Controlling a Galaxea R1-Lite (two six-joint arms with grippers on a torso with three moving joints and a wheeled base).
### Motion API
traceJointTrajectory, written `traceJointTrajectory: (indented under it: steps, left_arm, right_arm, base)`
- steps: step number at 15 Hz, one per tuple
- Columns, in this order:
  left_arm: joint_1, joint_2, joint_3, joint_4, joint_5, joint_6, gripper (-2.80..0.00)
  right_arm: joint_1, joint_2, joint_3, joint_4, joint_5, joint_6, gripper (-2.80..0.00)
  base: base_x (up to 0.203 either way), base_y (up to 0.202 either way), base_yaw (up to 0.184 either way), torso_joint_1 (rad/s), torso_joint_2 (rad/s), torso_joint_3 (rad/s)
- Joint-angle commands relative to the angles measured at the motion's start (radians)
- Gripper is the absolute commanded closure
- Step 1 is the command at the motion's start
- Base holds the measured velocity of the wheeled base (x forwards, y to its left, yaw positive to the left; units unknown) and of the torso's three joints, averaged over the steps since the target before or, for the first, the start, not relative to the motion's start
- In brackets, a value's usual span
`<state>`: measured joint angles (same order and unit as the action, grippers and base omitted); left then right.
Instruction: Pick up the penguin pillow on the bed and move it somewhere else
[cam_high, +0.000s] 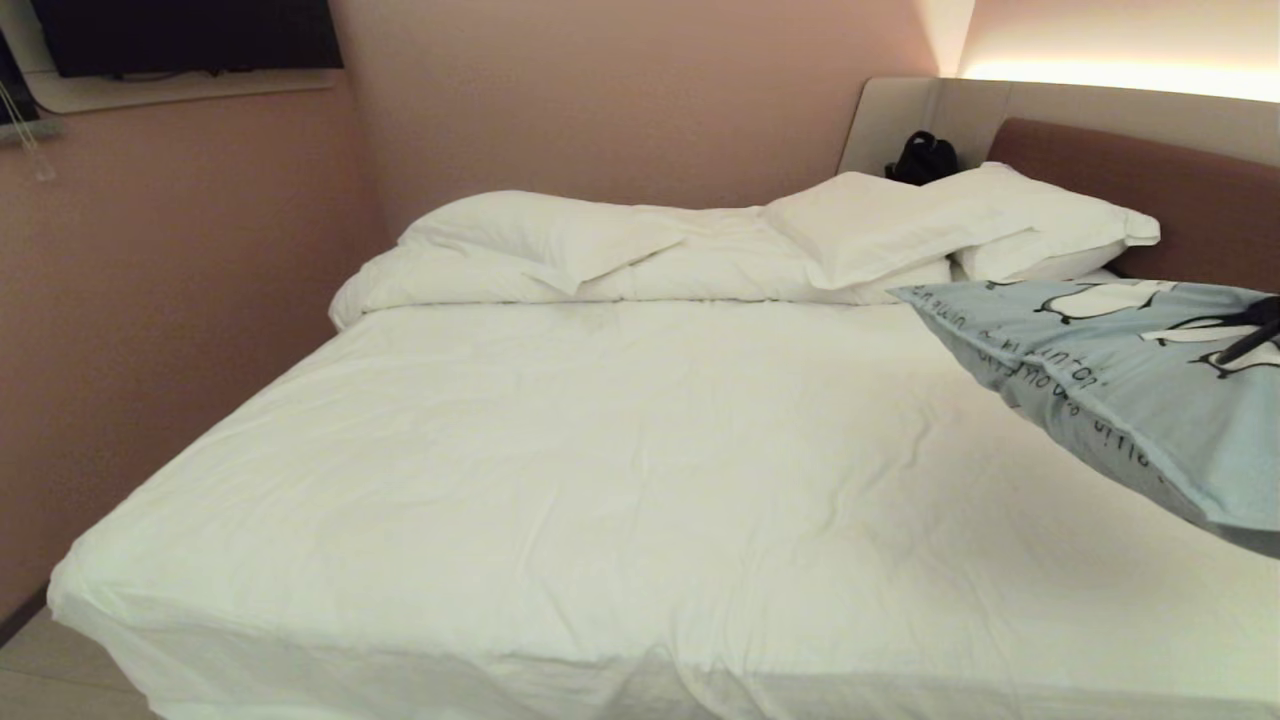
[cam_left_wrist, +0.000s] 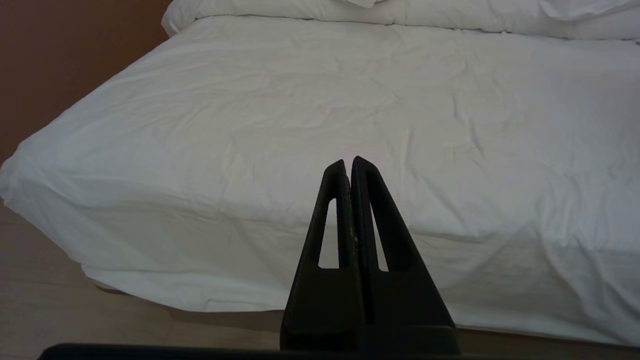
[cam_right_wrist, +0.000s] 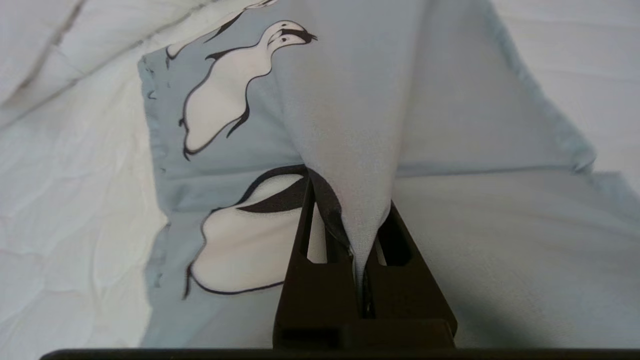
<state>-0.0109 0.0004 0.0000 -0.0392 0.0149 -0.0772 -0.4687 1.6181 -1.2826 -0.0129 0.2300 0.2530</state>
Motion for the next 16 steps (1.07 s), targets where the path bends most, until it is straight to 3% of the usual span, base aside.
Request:
traceJointTrajectory:
  steps: [1,12,16]
  left_arm:
    - [0.0,0.0,0.0,-0.001,0.0,-0.001,0.0]
    - [0.0,0.0,0.0,-0.001,0.0,-0.001,0.0]
    - [0.0,0.0,0.0,-0.001,0.0,-0.003,0.0]
  right_arm:
    - [-0.001,-0.012,0.008,-0.001,0.001,0.003,0.0]
    - [-0.013,-0.249,0.198,-0.001,0.002,0.005,0.0]
    - [-0.016,-0.308,0.24,-0.001,-0.005,0.007,0.0]
  base:
    - [-0.097,0.0,0.003,-0.002,0.0,0.002]
    - [0.0,0.0,0.0,0.0,0.0,0.0]
    - [-0.158,0.0,0.002,0.007,0.0,0.002]
